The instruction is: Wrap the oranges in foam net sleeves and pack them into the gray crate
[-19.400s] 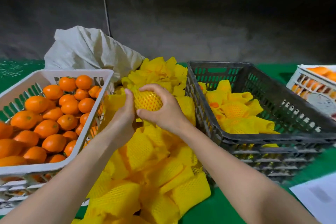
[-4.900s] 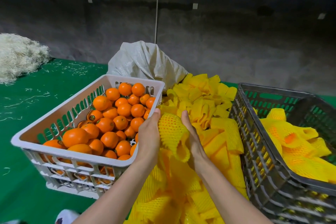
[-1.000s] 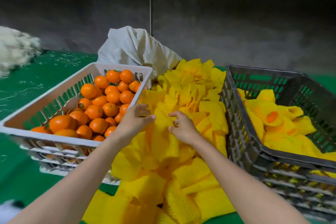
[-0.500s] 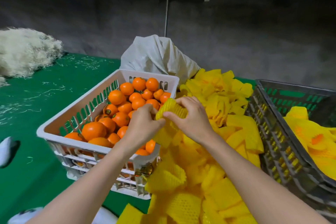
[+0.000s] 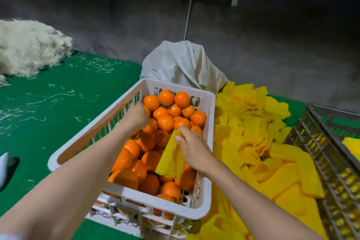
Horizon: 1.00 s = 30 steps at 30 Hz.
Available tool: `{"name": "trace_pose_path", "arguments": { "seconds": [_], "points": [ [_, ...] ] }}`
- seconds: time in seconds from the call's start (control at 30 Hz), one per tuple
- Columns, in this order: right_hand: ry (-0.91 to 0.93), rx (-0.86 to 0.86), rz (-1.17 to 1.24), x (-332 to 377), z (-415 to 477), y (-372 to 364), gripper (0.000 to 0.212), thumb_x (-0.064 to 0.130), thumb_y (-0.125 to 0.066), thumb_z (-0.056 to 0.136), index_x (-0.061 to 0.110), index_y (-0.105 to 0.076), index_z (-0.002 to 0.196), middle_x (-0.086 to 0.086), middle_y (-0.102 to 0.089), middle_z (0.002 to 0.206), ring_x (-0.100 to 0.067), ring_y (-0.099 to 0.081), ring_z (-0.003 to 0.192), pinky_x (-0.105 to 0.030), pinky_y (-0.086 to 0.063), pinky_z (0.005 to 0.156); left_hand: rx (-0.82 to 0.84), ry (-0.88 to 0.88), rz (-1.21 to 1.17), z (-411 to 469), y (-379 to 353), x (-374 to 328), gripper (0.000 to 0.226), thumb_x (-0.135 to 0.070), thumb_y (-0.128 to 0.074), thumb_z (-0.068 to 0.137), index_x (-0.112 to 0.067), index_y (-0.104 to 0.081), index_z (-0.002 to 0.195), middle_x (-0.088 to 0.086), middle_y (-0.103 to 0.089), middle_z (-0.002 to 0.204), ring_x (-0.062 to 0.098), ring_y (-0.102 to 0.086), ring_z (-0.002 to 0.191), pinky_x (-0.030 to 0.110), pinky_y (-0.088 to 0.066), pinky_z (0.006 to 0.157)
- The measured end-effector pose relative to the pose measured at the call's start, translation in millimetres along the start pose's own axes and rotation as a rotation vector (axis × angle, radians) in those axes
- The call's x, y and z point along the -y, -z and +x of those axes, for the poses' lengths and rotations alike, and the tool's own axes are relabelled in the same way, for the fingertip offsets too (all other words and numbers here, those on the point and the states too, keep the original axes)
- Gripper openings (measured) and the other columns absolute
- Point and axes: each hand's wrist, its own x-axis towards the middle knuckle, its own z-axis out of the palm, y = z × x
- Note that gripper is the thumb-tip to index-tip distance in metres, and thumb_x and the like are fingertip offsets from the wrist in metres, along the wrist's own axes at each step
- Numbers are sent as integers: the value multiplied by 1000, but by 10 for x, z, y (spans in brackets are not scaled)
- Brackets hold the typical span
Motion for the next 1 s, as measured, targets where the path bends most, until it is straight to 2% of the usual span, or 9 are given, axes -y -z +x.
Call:
{"name": "trace_pose_path", "arguments": {
  "seconds": [0.13,0.37,0.47,0.57,0.7,0.8,0.87,0.93,1.0],
  "points": [
    [-2,38,-39,-18,4,-15,23,29,-35,101,11,-44,114,4,-31,72,-17,-31,63,-33,-26,62,25,22,165,409,-290,175,67,2,-54,86,-3,-23,145,23,-30,144,40,-45,123,44,-44,96],
    [7,33,16,12,-4,6,20,28,-37,101,10,-43,105,-7,-39,79,-22,-37,70,-38,-31,61,-109,4,72,552,-407,373,62,-8,-61,86,-16,-30,139,28,-44,127,44,-55,101,48,-49,82],
    [-8,29,60,28,-18,20,13,30,-36,100,19,-38,93,1,-35,69,-17,-31,59,-35,-28,58,-1,118,-249,487,-302,228,66,-11,-72,79,-22,-37,134,23,-27,140,44,-50,108,46,-51,83],
    [-40,-33,123,52,-44,53,15,27,-37,99,21,-36,85,5,-31,60,-10,-28,52,-32,-23,55,226,161,-826,280,-96,-30,59,-7,-72,78,-25,-45,127,12,-38,135,36,-49,114,42,-52,70],
    [-169,-139,631,169,-104,209,15,21,-46,90,13,-42,78,-7,-34,72,-14,-35,67,-33,-28,63,462,104,-1317,-274,17,-429,57,-15,-71,72,-28,-53,124,14,-53,131,35,-55,115,50,-44,100],
    [-271,-202,926,201,-218,260,18,20,-51,88,24,-56,105,6,-51,105,-6,-48,98,-17,-39,78,508,122,-1476,-660,-5,-676,53,-19,-70,65,-28,-59,116,14,-67,111,34,-67,97,47,-54,80],
    [-280,-239,1039,191,-337,329,27,9,-48,90,31,-65,92,12,-60,104,2,-56,95,-9,-45,71,534,140,-1557,-872,-40,-830,47,-15,-65,72,-22,-58,118,16,-69,103,30,-69,86,42,-55,70],
    [-260,-251,1078,164,-479,421,25,9,-51,88,28,-66,83,6,-63,101,-3,-60,93,-14,-47,71,541,146,-1570,-1052,-60,-1000,22,-14,-53,87,-14,-63,107,16,-70,87,24,-70,70,32,-57,58],
    [-222,-291,1051,156,-631,526,16,15,-53,82,11,-63,94,-9,-62,97,-14,-59,88,-14,-46,69,551,143,-1558,-1176,-86,-1156,34,-22,-38,99,-10,-68,86,11,-69,65,18,-67,52,23,-51,41]
  ]
}}
